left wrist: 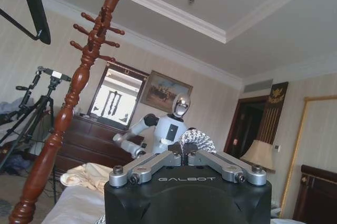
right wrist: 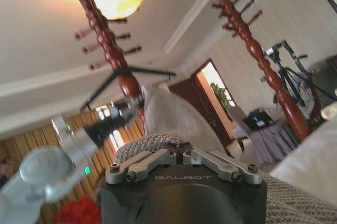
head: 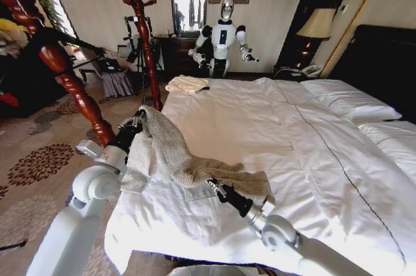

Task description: Pick up the clothes from the bed and hang them on the clothes hanger.

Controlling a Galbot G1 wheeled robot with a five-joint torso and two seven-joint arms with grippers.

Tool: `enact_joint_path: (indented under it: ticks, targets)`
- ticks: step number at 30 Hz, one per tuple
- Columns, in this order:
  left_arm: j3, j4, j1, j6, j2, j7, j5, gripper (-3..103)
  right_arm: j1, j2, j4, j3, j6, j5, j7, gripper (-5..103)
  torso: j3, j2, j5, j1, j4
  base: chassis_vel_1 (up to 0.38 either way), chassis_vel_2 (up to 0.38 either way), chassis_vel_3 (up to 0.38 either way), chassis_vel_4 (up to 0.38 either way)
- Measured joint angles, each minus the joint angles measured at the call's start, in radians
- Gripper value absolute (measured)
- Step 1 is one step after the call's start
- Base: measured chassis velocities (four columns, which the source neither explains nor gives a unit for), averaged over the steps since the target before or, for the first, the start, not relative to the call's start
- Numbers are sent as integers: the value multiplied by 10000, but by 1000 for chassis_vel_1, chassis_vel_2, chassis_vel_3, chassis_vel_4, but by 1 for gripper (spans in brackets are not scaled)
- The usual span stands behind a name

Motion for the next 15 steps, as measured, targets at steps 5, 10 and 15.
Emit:
enact_joint_path:
  ticks: [5,10,15]
  targets:
    - [-103,-496,-14,-127,504,411,-749,0,36,-614,1094,1590,-96,1783,-62,0,0,0,-1,0,2,0,0,0,0]
    - [-403,-976,13,-331,1091,1145,-1490,0,388,-965,2193,2980,-167,3491,691,0,0,0,1,0,3,0,0,0,0]
    - [-339,-728,135,-367,922,1215,-1306,0,410,-900,2897,3334,-450,3776,2764,0,-2,1,0,-1,1,0,0,0,0]
